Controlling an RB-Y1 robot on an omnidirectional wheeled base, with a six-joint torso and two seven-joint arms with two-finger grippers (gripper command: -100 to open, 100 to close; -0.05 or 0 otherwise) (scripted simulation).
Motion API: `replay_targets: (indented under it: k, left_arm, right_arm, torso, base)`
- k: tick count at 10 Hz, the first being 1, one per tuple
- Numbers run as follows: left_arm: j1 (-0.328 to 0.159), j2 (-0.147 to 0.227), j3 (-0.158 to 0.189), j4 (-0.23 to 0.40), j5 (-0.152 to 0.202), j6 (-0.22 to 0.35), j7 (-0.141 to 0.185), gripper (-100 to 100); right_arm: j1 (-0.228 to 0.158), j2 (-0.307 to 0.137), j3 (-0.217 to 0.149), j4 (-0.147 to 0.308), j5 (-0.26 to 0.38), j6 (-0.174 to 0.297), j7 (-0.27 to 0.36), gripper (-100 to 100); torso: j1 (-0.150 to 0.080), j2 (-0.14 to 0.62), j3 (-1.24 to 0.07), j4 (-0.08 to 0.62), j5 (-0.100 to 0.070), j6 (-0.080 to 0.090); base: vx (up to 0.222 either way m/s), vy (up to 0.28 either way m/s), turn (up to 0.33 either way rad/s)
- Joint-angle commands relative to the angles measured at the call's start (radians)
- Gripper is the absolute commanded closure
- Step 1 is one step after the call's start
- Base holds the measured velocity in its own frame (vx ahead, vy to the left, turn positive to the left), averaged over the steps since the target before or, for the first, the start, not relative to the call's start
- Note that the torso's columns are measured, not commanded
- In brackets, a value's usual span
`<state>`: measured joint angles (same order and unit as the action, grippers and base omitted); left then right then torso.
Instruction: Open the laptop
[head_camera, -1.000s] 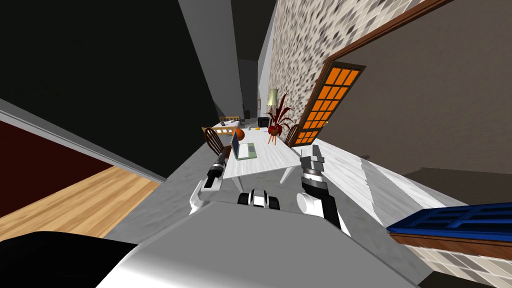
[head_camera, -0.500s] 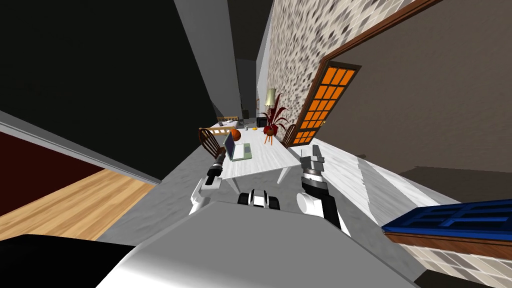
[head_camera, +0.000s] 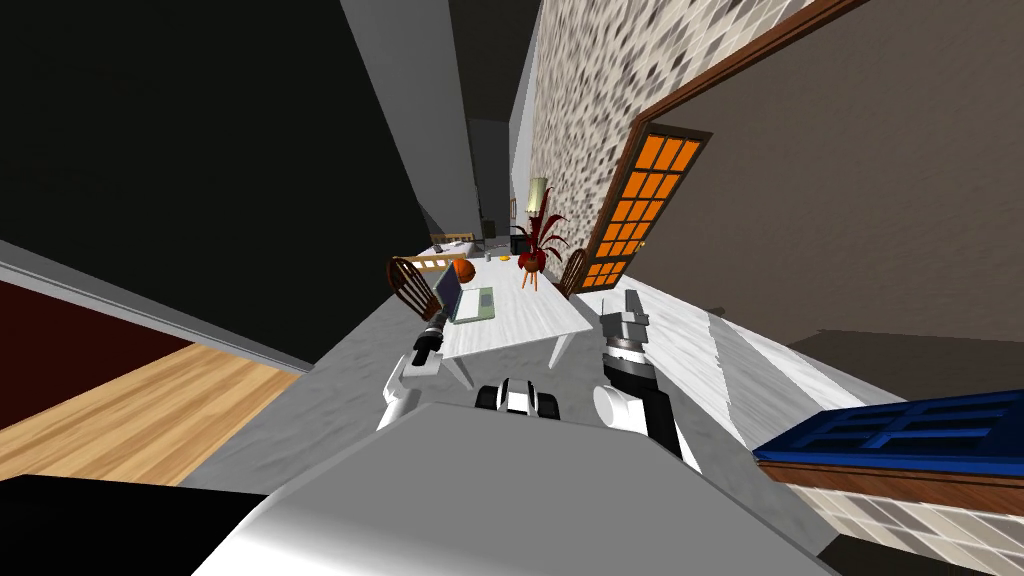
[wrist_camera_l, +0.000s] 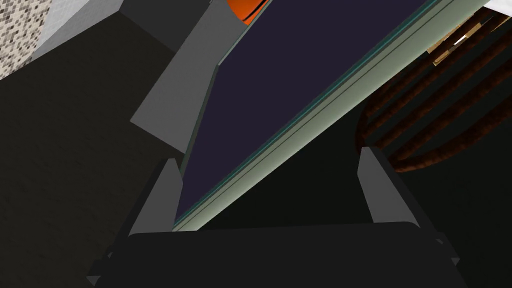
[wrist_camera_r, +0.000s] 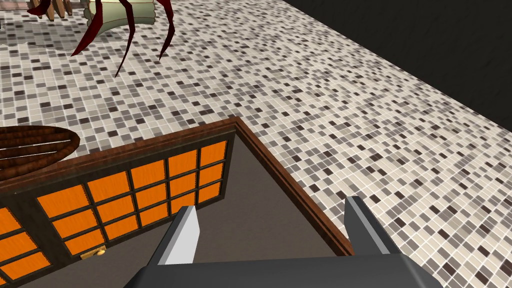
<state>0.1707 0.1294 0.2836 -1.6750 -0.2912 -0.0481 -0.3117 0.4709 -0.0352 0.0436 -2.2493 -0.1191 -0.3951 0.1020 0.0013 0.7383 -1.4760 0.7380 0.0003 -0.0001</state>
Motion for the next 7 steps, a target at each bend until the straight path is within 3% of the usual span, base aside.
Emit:
replay_targets:
  k: [1,2,3,7]
  left_arm:
    - [-0.007,0.008,0.003,-0.019,0.000,0.032,0.000,-100]
    - [-0.004,0.005,0.002,-0.007,0.000,0.014,0.000,-100]
    - [-0.005,0.005,0.002,-0.009,0.000,0.018,0.000,100]
    - [0.025,0.031,0.000,-0.006,-0.101,-0.019,-0.104,100]
  right_arm:
    - [0.000,0.000,0.000,0.000,0.000,0.000,0.000,0]
    - [0.000,0.000,0.000,0.000,0.000,0.000,0.000,0]
    - [0.000,0.000,0.000,0.000,0.000,0.000,0.000,0]
    - [0.000,0.000,0.000,0.000,0.000,0.000,0.000,0]
  torso:
    - [0.002,0.001,0.001,0.000,0.001,0.000]
    - [0.004,-0.002,-0.001,0.000,0.001,0.000]
    - [0.001,-0.001,-0.001,0.000,0.001,0.000]
    - [-0.006,-0.001,-0.001,0.000,-0.001,0.002]
  base:
    - [0.074,0.016,-0.049]
    - [0.047,0.015,-0.016]
    - [0.007,0.003,0.003]
    - [0.052,-0.091,0.039]
